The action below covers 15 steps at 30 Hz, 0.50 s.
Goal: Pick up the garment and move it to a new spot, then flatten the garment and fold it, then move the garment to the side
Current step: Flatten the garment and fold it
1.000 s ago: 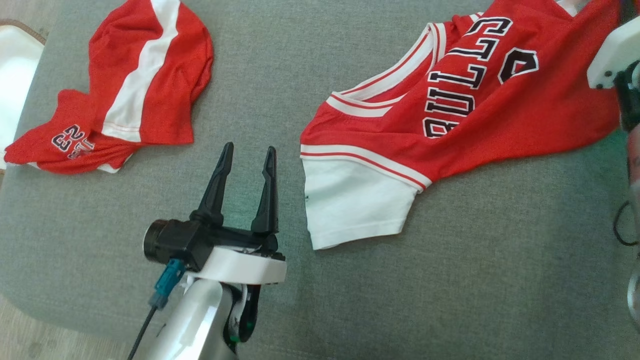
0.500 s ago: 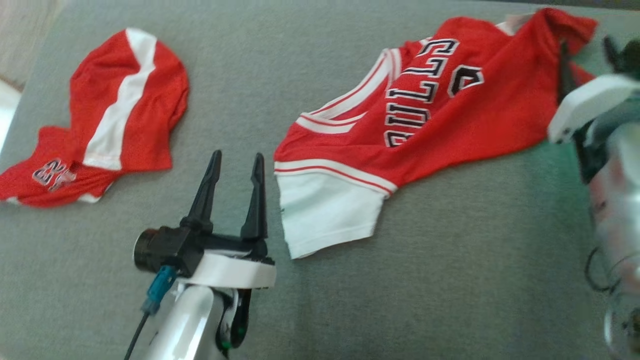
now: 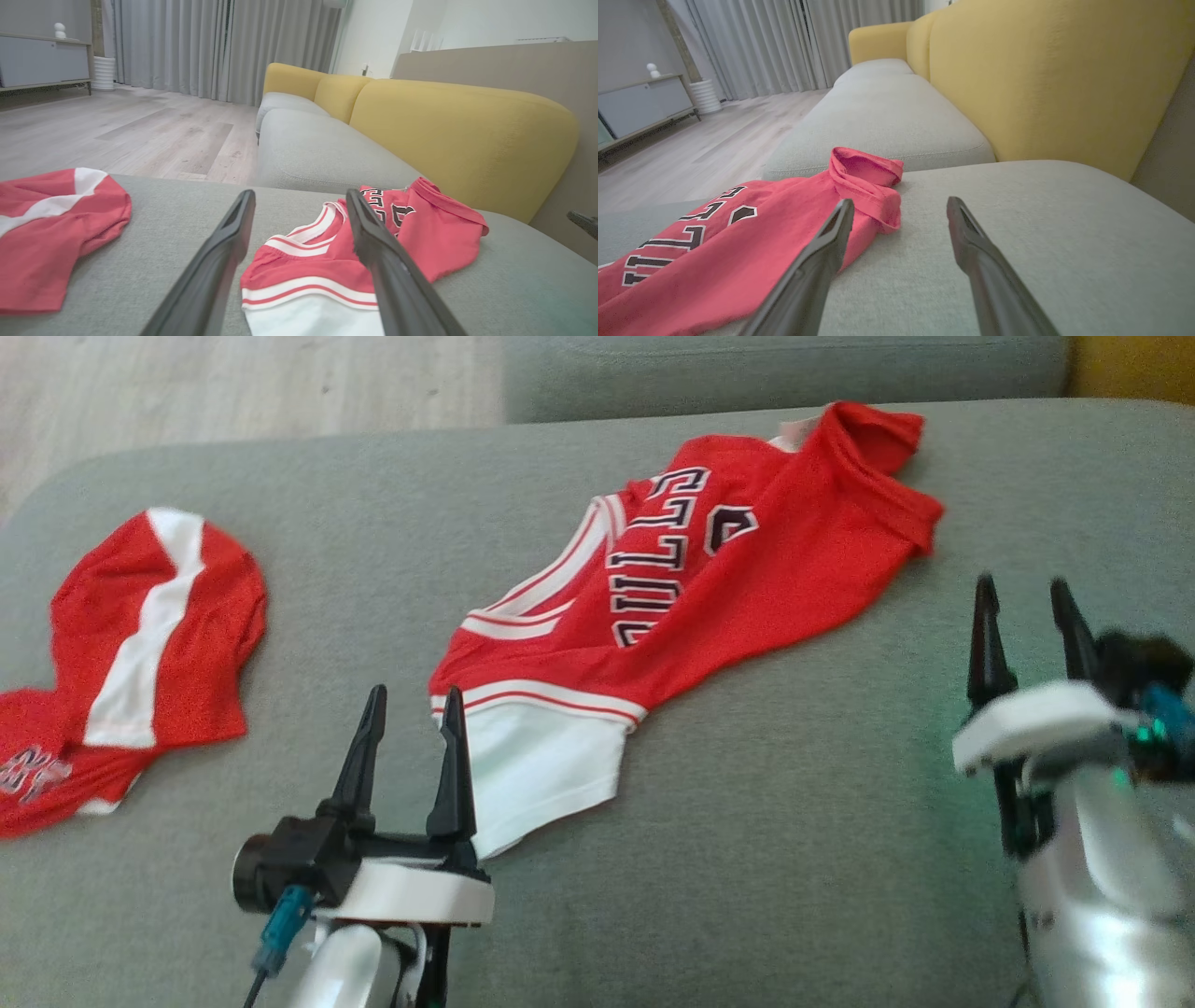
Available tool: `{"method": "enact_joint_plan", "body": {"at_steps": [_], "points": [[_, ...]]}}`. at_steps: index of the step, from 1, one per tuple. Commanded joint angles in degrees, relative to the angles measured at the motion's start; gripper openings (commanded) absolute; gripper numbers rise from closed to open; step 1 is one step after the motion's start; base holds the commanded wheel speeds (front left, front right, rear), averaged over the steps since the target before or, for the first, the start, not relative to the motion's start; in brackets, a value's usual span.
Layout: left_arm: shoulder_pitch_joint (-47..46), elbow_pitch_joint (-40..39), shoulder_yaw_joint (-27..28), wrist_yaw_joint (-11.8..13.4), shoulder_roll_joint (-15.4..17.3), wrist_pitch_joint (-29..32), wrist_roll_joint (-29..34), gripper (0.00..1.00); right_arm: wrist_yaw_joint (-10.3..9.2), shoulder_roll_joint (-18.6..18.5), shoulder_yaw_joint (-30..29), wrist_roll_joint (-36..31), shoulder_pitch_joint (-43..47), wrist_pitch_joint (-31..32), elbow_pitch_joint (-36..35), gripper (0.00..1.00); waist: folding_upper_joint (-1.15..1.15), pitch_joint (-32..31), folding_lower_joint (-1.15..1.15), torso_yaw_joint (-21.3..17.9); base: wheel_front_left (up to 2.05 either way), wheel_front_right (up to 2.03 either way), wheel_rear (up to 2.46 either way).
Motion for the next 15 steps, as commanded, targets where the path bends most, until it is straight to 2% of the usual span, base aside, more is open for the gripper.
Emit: {"method": "enact_joint_plan", "body": {"at_steps": [1, 3, 4, 6, 15], "points": [[-0.7, -1.8, 2.2, 0.1, 0.2, -0.4, 0.3, 1.0, -0.05, 0.9, 1.6, 1.0, 2.8, -0.8, -6.0, 1.0, 0.0, -1.2, 0.01, -2.2, 0.0, 0.0, 0.0], [-0.3, -1.8, 2.5, 0.1, 0.2, -0.4, 0.2, 1.0, -0.05, 1.2, 2.6, 2.3, 7.4, -0.8, -10.8, 1.0, 0.0, -1.4, 0.01, -3.1, 0.0, 0.0, 0.0], [0.0, -1.6, 2.7, 0.0, 0.2, -0.4, 0.2, 1.0, -0.05, 1.3, 4.7, 6.1, 11.4, -0.8, -14.3, 1.0, 0.0, -1.6, 0.01, -3.8, 0.0, 0.0, 0.0], [0.1, -1.5, 2.8, -0.1, 0.2, -0.4, 0.3, 1.0, -0.05, 1.3, 6.2, 7.7, 14.6, -0.8, -16.9, 1.0, 0.0, -1.6, 0.01, -4.3, 0.0, 0.0, 0.0], [-0.3, -1.4, 2.7, -0.6, 0.2, -0.4, 0.7, 1.0, -0.05, 1.3, 6.6, 9.9, 17.4, -0.8, -20.4, 1.0, 0.0, -1.0, 0.01, -4.6, 0.0, 0.0, 0.0]]}}
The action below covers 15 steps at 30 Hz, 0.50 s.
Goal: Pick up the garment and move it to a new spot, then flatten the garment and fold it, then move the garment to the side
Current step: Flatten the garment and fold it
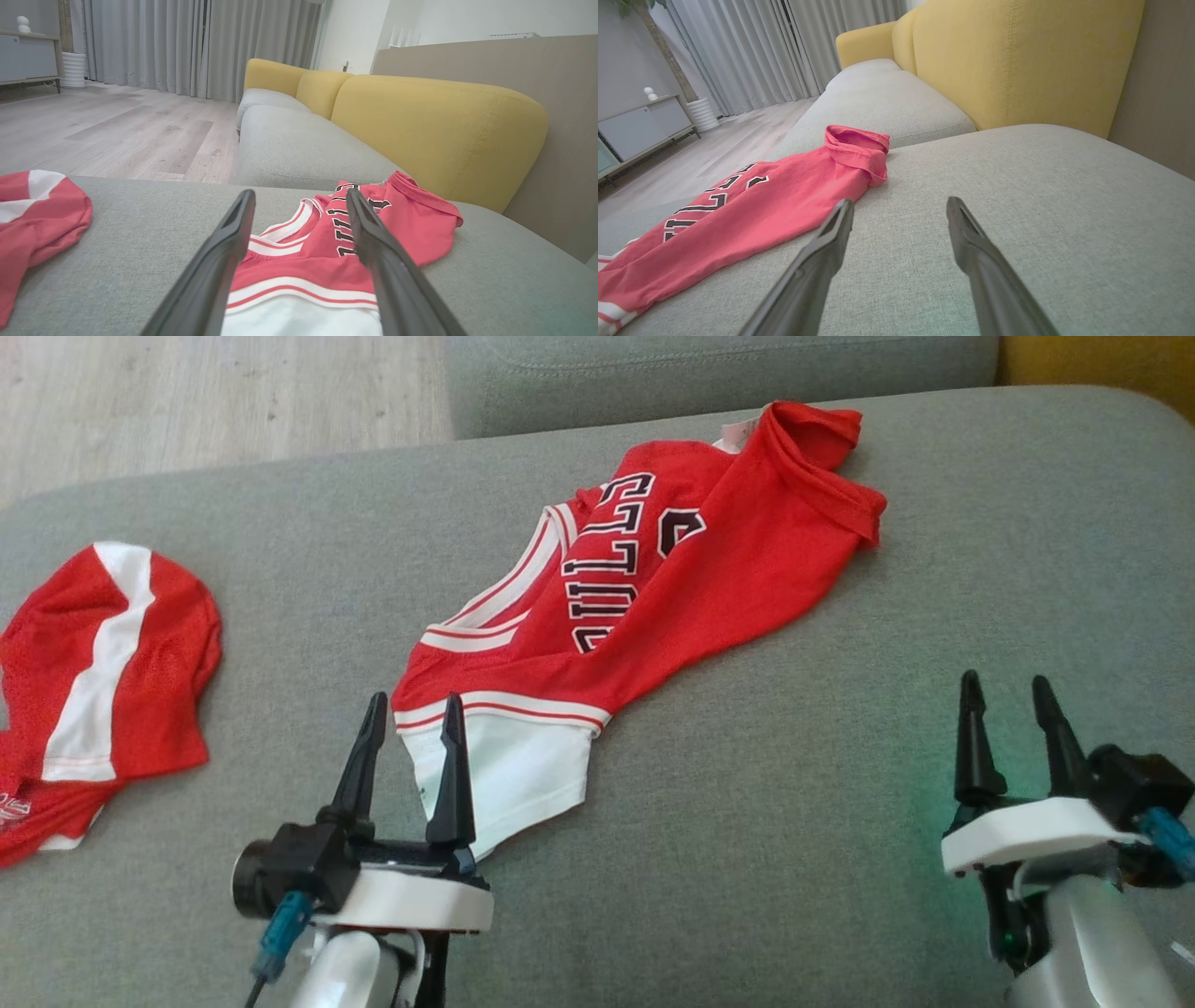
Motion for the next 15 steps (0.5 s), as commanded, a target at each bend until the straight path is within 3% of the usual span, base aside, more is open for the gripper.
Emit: {"method": "enact_joint_plan", "body": {"at_steps": [1, 7, 15], "points": [[-1.6, -1.5, 2.0, -0.1, 0.2, -0.4, 0.5, 1.0, -0.05, -0.1, 1.0, 0.2, -2.5, -0.6, -2.0, 1.0, 0.0, 0.4, 0.0, 0.4, 0.0, 0.0, 0.0], [-3.1, -1.7, 1.4, -0.3, 0.2, -0.4, 0.6, 1.0, -0.05, -0.1, -3.9, -0.5, -8.1, 1.8, 0.3, 1.0, 0.0, 3.5, 0.0, 2.7, 0.0, 0.0, 0.0], [-5.1, -1.3, 0.3, -0.5, 0.2, -0.4, 0.3, 1.0, -0.05, -0.1, -15.2, -4.2, -23.1, 10.2, 11.0, 1.0, 0.0, 8.2, 0.0, 6.9, 0.0, 0.0, 0.0]]}}
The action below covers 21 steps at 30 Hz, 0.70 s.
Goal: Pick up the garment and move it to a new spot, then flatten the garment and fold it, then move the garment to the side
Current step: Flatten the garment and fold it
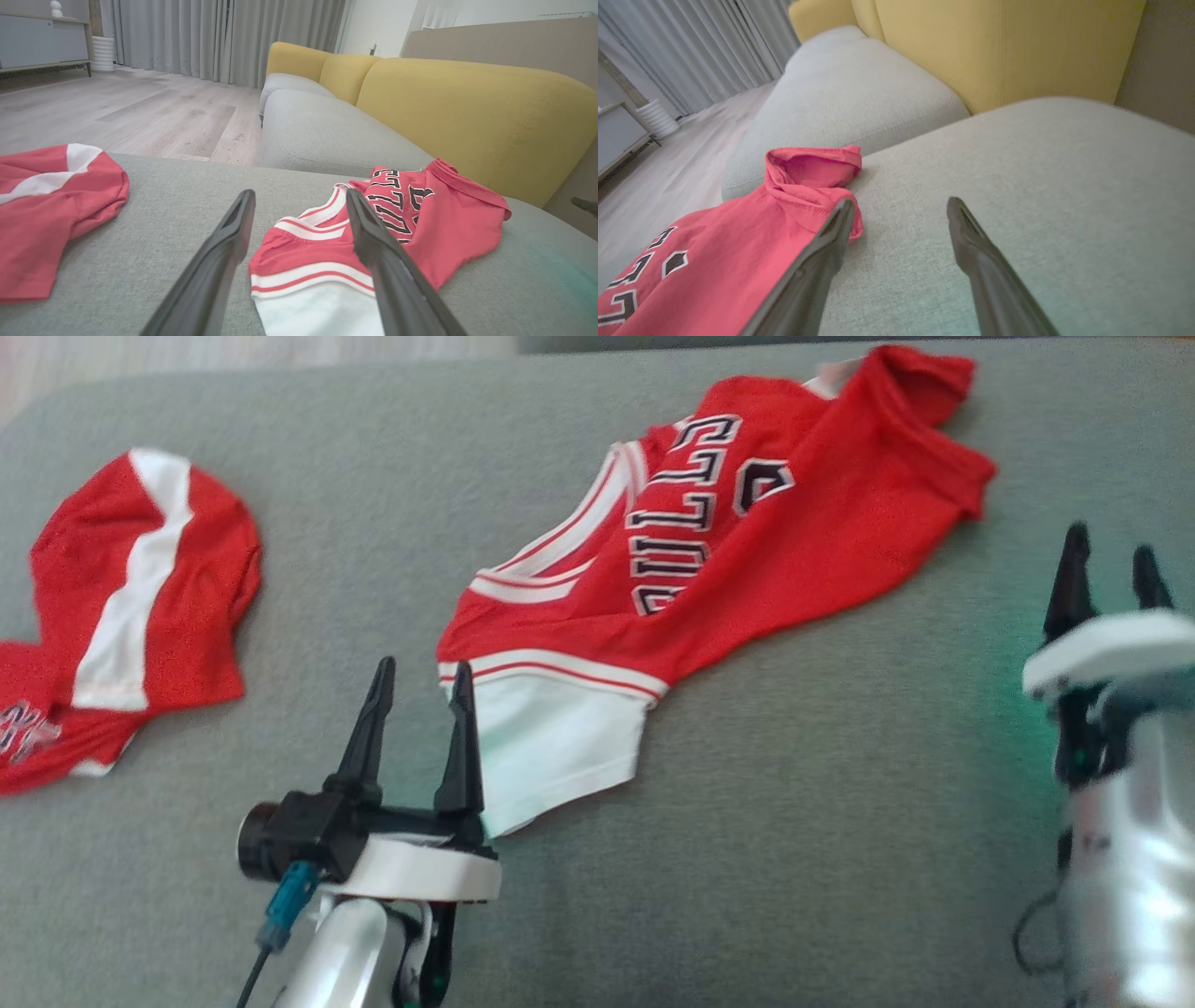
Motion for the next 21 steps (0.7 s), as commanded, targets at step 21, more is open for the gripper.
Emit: {"method": "enact_joint_plan", "body": {"at_steps": [21], "points": [[-5.2, -1.7, -1.3, 0.6, 0.1, -0.4, -0.9, 1.0, -0.05, -0.2, -18.5, -22.4, -18.8, 3.5, 17.3, 1.0, 0.0, 7.0, -0.01, 7.1, 0.0, 0.0, 0.0]]}}
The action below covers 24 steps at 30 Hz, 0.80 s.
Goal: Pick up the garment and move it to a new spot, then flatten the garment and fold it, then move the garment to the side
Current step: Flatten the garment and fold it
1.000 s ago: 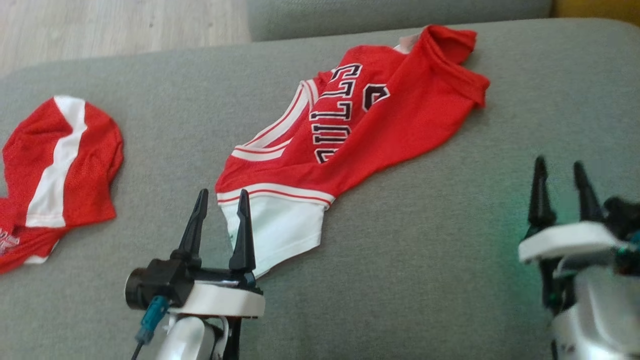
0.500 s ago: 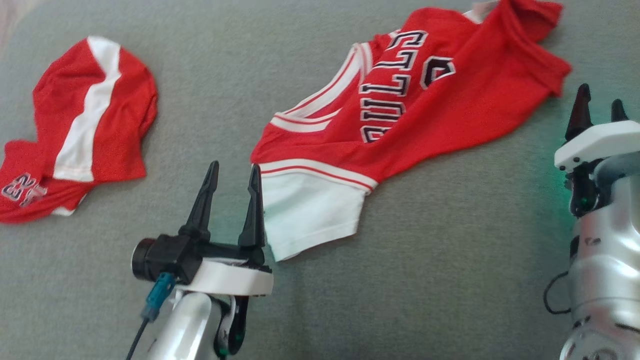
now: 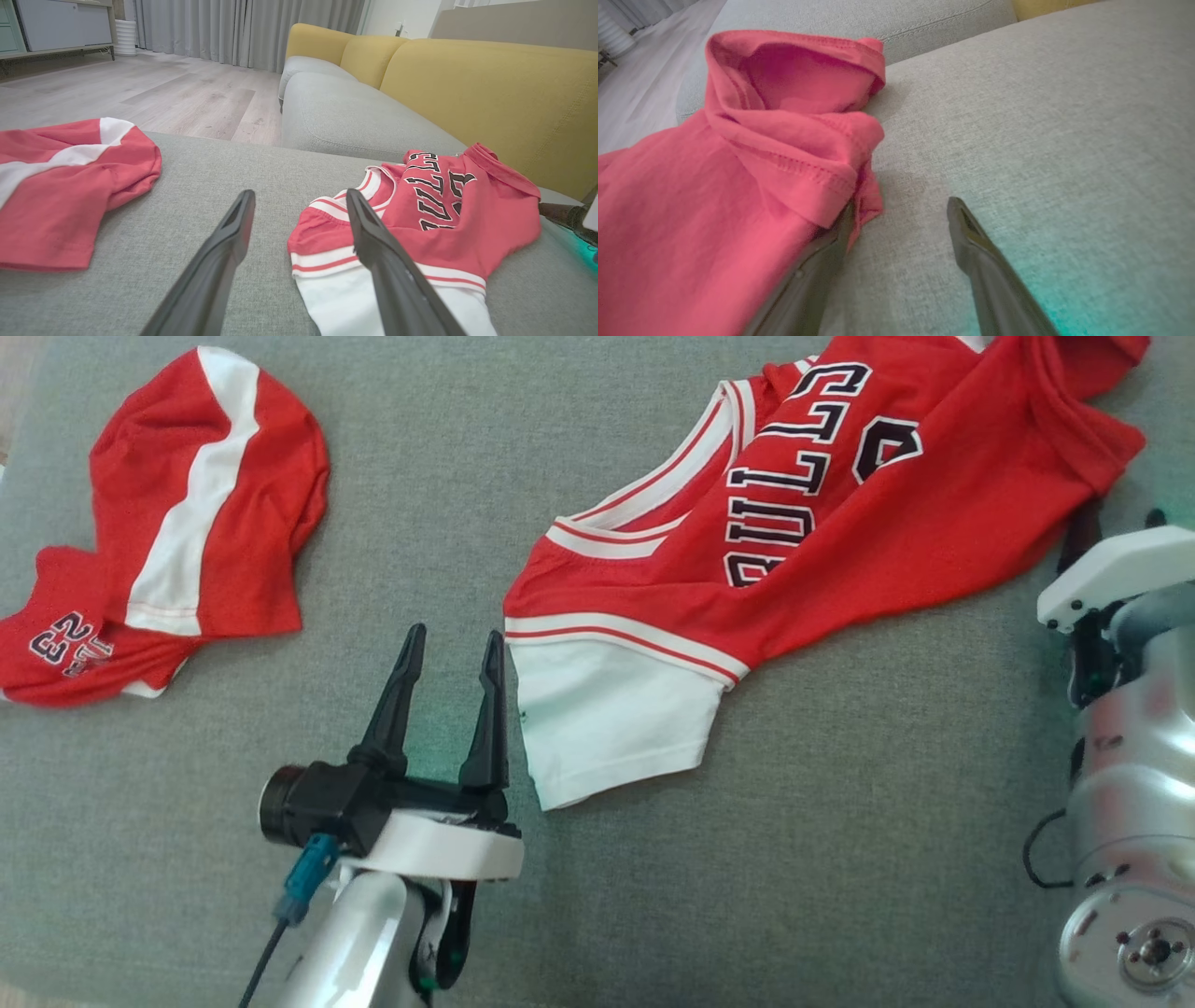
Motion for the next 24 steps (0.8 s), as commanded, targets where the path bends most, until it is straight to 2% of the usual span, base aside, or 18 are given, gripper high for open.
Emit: {"method": "enact_joint_plan", "body": {"at_steps": [1, 3, 4, 5, 6, 7, 18, 24], "points": [[-2.0, -1.7, 1.5, 0.6, 0.2, -0.4, -0.5, 1.0, -0.05, 0.0, 1.0, -2.1, -2.2, -0.6, -0.2, 1.0, 0.0, 0.2, 0.0, 0.2, 0.0, 0.0, 0.0], [-2.3, -1.7, 1.4, 0.7, 0.2, -0.4, -0.6, 1.0, -0.05, -0.2, 1.0, -3.8, -2.7, -0.8, 0.4, 1.0, 0.0, 0.3, 0.0, 0.3, 0.0, 0.0, 0.0], [-2.3, -1.7, 1.4, 0.7, 0.2, -0.4, -0.7, 1.0, -0.05, -0.2, 1.0, -4.5, -2.9, -0.9, 0.8, 0.89, 0.0, 0.4, 0.0, 0.3, 0.0, 0.0, 0.0], [-2.3, -1.7, 1.3, 0.8, 0.2, -0.4, -0.8, 1.0, -0.05, -0.3, 1.0, -5.0, -3.1, -1.0, 1.2, 0.59, 0.0, 0.4, 0.0, 0.4, 0.0, 0.0, 0.0], [-2.3, -1.7, 1.3, 0.8, 0.2, -0.4, -0.8, 1.0, -0.05, -0.5, 1.1, -5.6, -3.3, -1.3, 1.5, 0.04, 0.0, 0.4, 0.0, 0.4, 0.0, 0.0, 0.0], [-2.3, -1.7, 1.2, 0.9, 0.2, -0.4, -0.9, 1.0, -0.05, -0.7, 1.2, -6.2, -3.5, -1.6, 1.8, 0.0, 0.0, 0.4, 0.0, 0.3, 0.0, 0.0, 0.0], [-1.6, -1.2, 1.7, 1.0, 0.2, -0.4, -1.0, 1.0, -0.05, -1.9, 2.1, -9.3, -3.6, -6.6, 4.2, 0.0, 0.0, -1.7, 0.0, -1.4, 0.0, 0.0, 0.0], [-0.1, -1.0, 2.0, 1.1, 0.2, -0.4, -1.1, 1.0, -0.05, -1.8, 2.9, -8.0, -2.6, -9.6, 5.0, 0.0, 0.0, -5.2, 0.0, -3.8, 0.0, 0.0, 0.0]]}}
